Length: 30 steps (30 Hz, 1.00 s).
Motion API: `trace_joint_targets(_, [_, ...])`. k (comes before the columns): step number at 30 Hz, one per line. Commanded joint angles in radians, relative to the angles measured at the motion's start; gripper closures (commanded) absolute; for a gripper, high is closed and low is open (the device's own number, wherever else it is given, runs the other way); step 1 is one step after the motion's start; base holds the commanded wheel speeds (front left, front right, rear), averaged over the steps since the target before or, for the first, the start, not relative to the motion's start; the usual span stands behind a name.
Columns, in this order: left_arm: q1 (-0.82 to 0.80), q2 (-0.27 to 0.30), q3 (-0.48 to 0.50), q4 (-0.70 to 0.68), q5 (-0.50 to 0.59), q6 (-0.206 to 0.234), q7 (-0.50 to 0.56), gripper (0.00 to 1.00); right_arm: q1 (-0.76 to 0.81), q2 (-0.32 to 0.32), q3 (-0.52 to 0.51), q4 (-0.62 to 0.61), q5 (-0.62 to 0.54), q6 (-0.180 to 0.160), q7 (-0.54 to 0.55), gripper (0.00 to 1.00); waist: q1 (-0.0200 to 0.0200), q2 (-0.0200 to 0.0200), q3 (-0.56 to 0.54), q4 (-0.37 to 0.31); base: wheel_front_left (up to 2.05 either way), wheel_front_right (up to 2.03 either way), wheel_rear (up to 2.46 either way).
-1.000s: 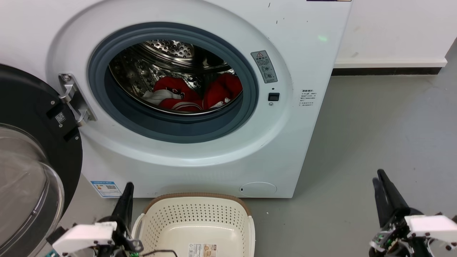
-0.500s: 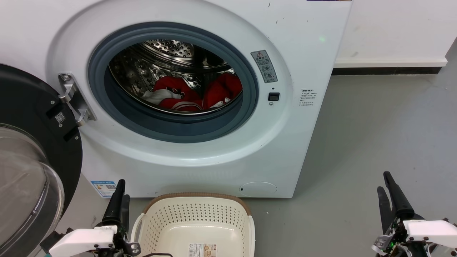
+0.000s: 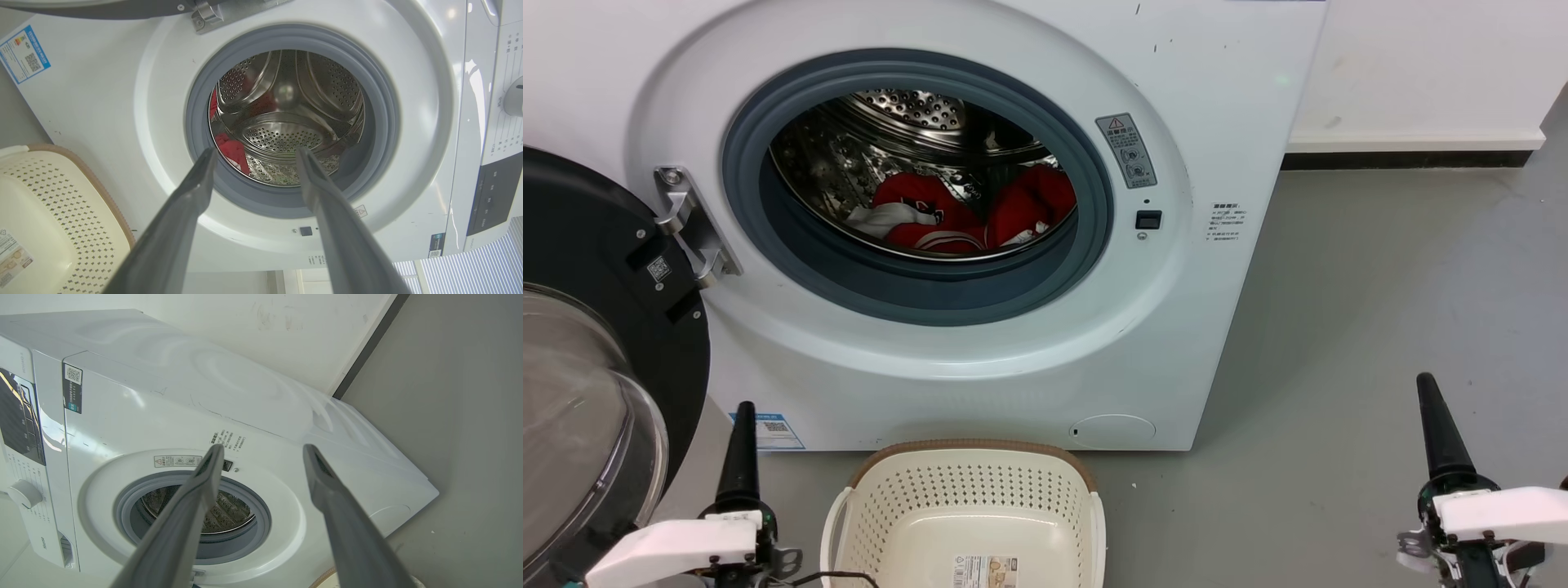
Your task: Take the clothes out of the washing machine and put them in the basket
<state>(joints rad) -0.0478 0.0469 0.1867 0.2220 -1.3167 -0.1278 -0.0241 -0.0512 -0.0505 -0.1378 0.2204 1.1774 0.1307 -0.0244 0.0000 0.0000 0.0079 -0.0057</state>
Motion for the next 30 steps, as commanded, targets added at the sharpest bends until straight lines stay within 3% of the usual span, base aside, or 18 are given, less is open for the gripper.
trace_joint_targets(1, [-0.018,0.002,0.012,-0.023,0.025,0.001,-0.009,0.00,-0.017,-0.001,0.000,-0.028,-0.040,0.000,-0.008,0.00,0.0000,0.0000,0.000,0.000,0.00,0.00,0.00])
trace_joint_targets(9, [-0.021,0.003,0.011,-0.122,0.206,0.044,-0.038,0.00,-0.018,-0.001,0.002,-0.126,-0.304,0.000,-0.037,0.00,0.0000,0.0000,0.006,-0.002,0.00,0.00,0.00])
trace_joint_targets(23, [0.012,0.003,-0.109,-0.273,0.517,0.144,-0.083,0.00,-0.008,-0.001,0.065,-0.249,-0.631,0.000,-0.083,0.00,0.0000,0.0000,0.011,-0.009,0.00,0.00,0.00])
trace_joint_targets(30, [0.018,0.003,-0.162,-0.300,0.672,0.166,-0.104,0.00,0.005,-0.001,0.087,-0.269,-0.770,0.000,-0.103,0.00,0.0000,0.0000,0.010,-0.013,0.00,0.00,0.00])
